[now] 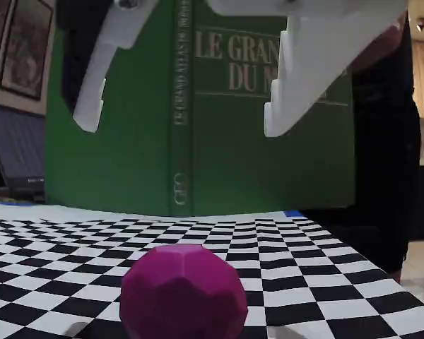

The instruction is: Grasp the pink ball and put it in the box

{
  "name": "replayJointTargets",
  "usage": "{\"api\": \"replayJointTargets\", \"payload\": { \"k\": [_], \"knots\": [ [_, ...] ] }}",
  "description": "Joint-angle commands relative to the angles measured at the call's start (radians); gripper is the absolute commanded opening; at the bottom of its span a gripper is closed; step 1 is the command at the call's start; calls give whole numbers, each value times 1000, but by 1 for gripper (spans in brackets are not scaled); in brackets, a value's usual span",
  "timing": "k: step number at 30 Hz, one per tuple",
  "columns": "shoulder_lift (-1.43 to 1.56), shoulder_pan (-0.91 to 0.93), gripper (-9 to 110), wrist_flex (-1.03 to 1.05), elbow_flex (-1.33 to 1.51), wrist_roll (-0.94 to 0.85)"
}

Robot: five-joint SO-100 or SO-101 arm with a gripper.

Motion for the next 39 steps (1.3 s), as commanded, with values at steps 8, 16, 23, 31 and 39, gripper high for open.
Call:
{"api": "replayJointTargets", "payload": {
  "k": [8,16,23,31,39],
  "knots": [
    [-44,12,31,5,6,-8],
    [-75,12,31,6,6,-8],
    [-97,12,31,15,5,-8],
    [-114,12,31,37,5,-8],
    [-141,12,31,37,3,-8]
  ]
}}
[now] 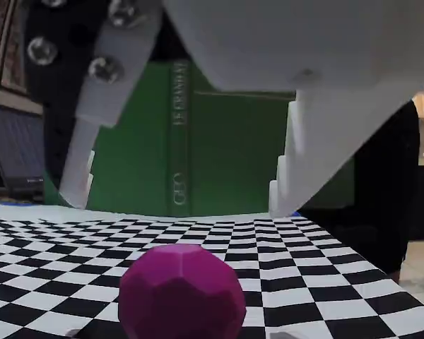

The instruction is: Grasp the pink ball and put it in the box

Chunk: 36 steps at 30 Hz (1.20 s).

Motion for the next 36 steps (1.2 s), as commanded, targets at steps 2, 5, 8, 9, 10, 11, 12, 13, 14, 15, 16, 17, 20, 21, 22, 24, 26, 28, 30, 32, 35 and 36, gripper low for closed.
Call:
{"api": "replayJointTargets", "payload": {
  "k": [2,5,8,9,10,11,12,13,14,15,16,17,20,21,22,24,26,28,30,32,35,36],
  "knots": [
    [-15,9,31,2,3,-8],
    [-21,9,31,2,3,-8],
    [-26,11,31,2,3,-8],
    [-28,11,31,2,3,-8],
    [-31,11,31,2,3,-8],
    [-34,11,31,2,3,-8],
    [-37,11,31,2,3,-8],
    [-40,11,31,2,3,-8],
    [-41,11,31,2,3,-8],
    [-44,11,31,2,3,-8],
    [-48,11,31,2,3,-8],
    [-49,11,31,2,3,-8],
    [-60,11,31,0,3,-8],
    [-63,11,31,0,3,-8],
    [-66,11,31,-2,2,-8],
    [-74,11,31,-2,2,-8],
    [-80,9,31,-3,2,-8],
    [-84,8,31,-5,2,-8],
    [-89,6,31,-5,2,-8],
    [-94,6,31,-5,2,-8],
    [-100,6,31,-6,2,-8],
    [-101,6,31,-6,2,-8]
  ]
}}
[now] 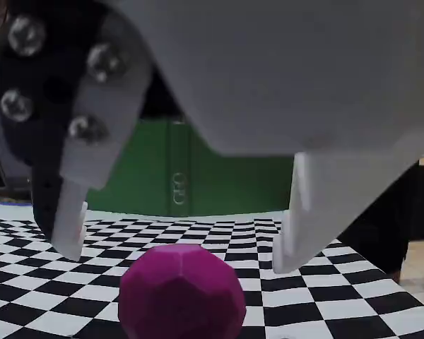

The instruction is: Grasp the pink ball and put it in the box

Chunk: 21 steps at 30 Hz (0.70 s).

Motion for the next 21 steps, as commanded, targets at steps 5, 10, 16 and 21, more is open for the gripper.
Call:
{"api": "replayJointTargets", "payload": {
  "k": [5,10,16,21],
  "knots": [
    [-18,9,31,-6,3,-8],
    [-32,8,31,-6,3,-8],
    [-43,3,31,0,2,-8],
    [-48,3,31,2,2,-8]
  ]
}}
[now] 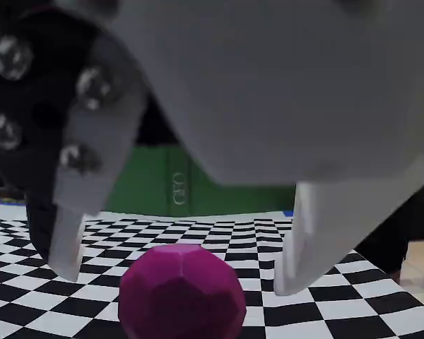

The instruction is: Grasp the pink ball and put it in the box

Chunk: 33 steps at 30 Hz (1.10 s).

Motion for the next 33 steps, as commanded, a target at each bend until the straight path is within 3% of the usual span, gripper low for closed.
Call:
{"api": "replayJointTargets", "payload": {
  "k": [1,33],
  "knots": [
    [-11,3,31,2,3,-8],
    [6,2,31,11,3,-8]
  ]
}}
